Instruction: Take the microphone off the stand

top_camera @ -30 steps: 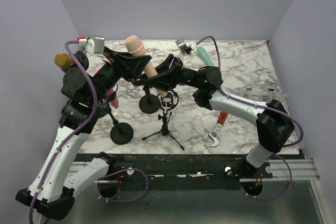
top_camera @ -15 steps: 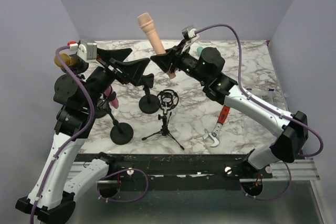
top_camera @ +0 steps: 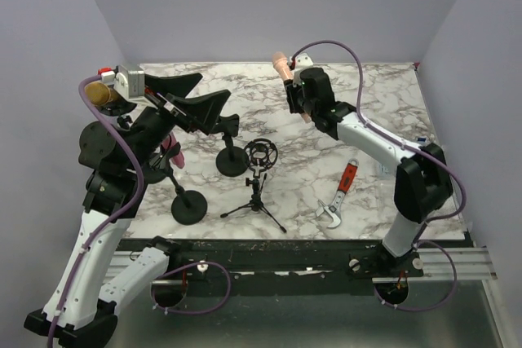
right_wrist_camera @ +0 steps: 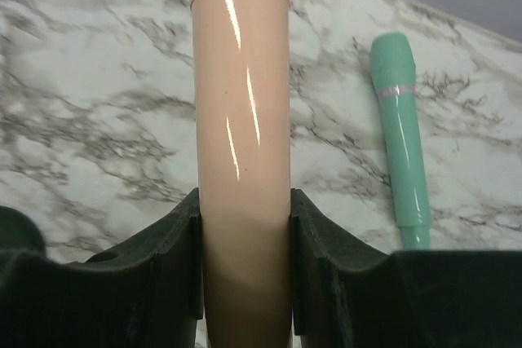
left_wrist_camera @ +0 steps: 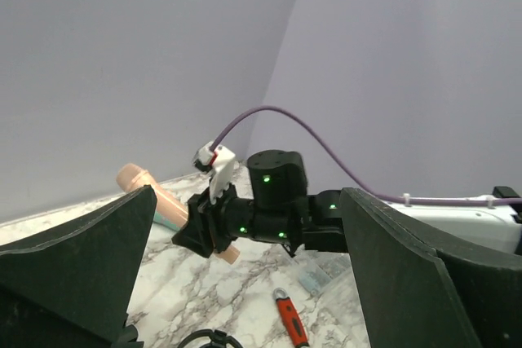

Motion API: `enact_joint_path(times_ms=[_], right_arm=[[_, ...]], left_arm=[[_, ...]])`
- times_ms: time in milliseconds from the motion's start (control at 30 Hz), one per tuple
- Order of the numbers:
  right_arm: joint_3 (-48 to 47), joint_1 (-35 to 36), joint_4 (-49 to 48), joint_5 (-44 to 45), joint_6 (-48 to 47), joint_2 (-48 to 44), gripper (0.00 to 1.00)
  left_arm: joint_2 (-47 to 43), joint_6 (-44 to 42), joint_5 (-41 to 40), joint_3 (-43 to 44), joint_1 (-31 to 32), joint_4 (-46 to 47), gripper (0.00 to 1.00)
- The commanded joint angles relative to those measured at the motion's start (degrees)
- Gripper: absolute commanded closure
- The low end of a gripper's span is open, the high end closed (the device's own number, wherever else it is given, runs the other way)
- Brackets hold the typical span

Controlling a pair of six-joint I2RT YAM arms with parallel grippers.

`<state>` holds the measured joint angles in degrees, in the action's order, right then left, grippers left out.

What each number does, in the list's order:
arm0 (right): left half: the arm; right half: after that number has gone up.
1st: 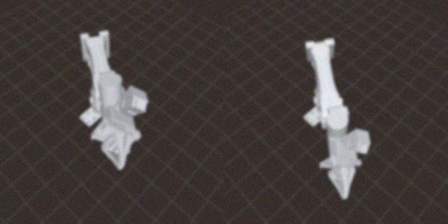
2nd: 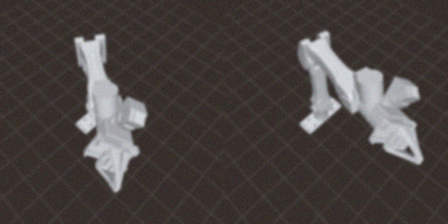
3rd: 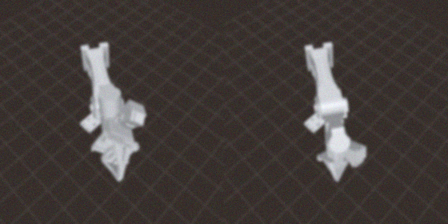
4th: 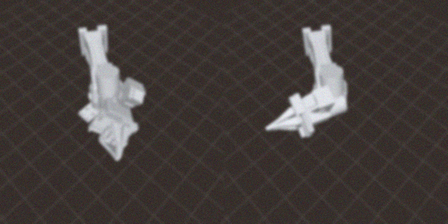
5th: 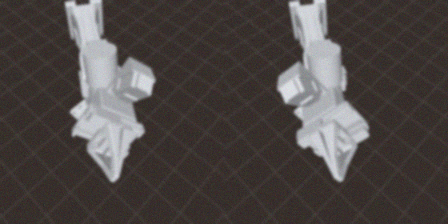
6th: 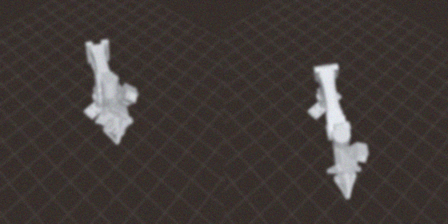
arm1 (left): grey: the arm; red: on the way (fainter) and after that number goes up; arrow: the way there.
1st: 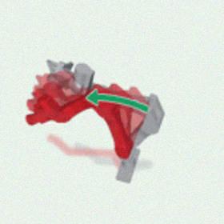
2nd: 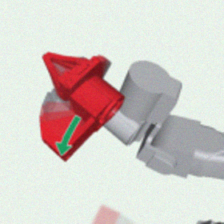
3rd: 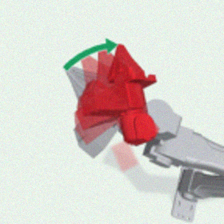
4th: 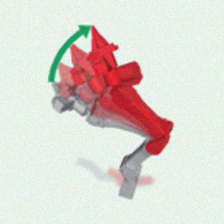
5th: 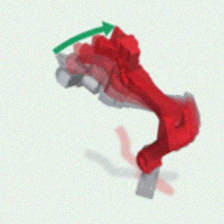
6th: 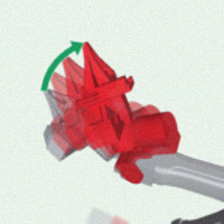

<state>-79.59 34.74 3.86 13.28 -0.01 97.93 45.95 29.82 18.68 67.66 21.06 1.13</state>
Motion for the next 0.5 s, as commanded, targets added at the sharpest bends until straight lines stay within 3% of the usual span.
enact_joint_path(times_ms=[0,100,467], right_arm=[[-1.61,-4.39,4.16,-1.49,-5.68,8.09,0.99],[-3.98,-7.6,6.88,-7.04,-5.45,13.38,0.99],[-4.6,-12.77,6.0,-7.81,-8.34,21.28,0.99]], left_arm=[[0.83,-2.14,0.13,-0.82,-0.33,1.37,0.02],[1.57,-2.65,0.04,-0.75,-0.41,1.18,0.01],[4.43,-0.99,1.51,-0.72,-0.75,1.2,0.01]])
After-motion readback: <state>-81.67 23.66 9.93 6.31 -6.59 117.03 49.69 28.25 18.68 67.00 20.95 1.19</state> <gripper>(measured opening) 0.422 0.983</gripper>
